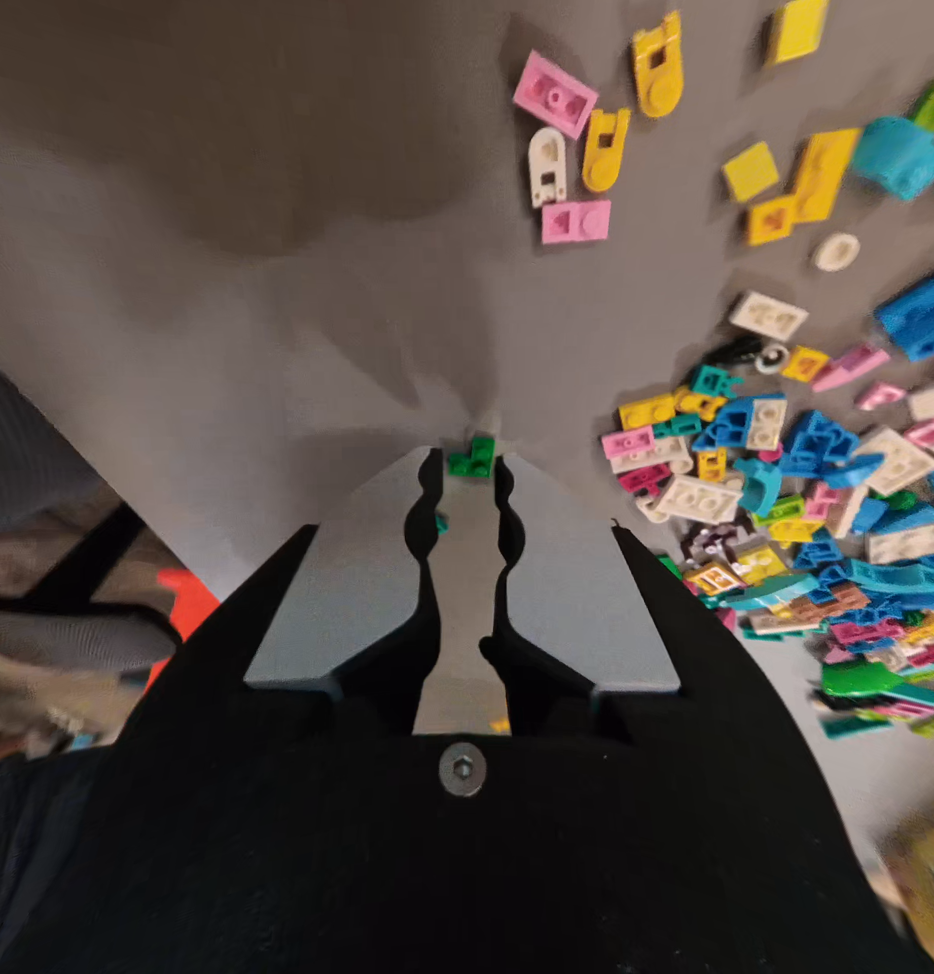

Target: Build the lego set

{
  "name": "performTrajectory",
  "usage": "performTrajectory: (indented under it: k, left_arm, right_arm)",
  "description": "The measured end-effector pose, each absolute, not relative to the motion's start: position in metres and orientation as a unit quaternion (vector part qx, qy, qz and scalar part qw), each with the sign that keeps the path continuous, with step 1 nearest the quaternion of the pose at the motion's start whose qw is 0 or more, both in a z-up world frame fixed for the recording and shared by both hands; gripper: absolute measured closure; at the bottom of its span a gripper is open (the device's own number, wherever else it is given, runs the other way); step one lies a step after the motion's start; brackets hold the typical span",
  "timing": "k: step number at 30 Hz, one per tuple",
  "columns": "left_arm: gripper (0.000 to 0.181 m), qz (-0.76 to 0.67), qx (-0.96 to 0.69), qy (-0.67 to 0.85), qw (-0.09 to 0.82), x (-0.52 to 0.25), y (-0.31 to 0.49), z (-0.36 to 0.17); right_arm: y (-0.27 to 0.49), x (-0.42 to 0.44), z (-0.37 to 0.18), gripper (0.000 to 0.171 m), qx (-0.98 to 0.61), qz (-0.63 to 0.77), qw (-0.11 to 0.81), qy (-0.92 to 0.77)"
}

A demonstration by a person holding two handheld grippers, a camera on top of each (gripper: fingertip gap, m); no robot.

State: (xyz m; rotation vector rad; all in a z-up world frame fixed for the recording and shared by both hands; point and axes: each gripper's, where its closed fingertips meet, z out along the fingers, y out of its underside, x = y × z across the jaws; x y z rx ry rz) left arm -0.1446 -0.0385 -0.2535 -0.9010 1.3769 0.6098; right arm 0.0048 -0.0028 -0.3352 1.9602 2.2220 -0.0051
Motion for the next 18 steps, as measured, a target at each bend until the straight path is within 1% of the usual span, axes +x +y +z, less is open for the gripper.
performTrajectory:
  k: [2,4,6,9,13,18]
  left_arm:
    - [0.173,0.27,-0.387,0.601,0.645,-0.144,-0.04,-0.252]
    - [0.173,0.267,-0.382,0.596,0.654,-0.143,-0.042,-0.25]
    - [0.173,0.26,-0.376,0.594,0.662,-0.14,-0.044,-0.249]
    - [0.173,0.258,-0.367,0.597,0.665,-0.137,-0.046,-0.251]
    - [0.173,0.257,-0.367,0.604,0.66,-0.134,-0.046,-0.256]
    - [0.172,0.259,-0.367,0.601,0.661,-0.136,-0.045,-0.255]
  right_arm:
    - [0.0,0.003,-0.327,0.152,0.664,-0.058,0.018,0.745]
    - [-0.002,0.006,-0.323,0.146,0.671,-0.123,-0.031,0.73]
    - [0.002,0.009,-0.324,0.146,0.664,-0.163,-0.094,0.724]
    - [0.0,0.012,-0.326,0.147,0.663,-0.216,-0.145,0.702]
    - [-0.003,0.01,-0.331,0.147,0.701,-0.239,-0.173,0.649]
    - [-0.009,0.006,-0.327,0.147,0.706,-0.203,-0.243,0.634]
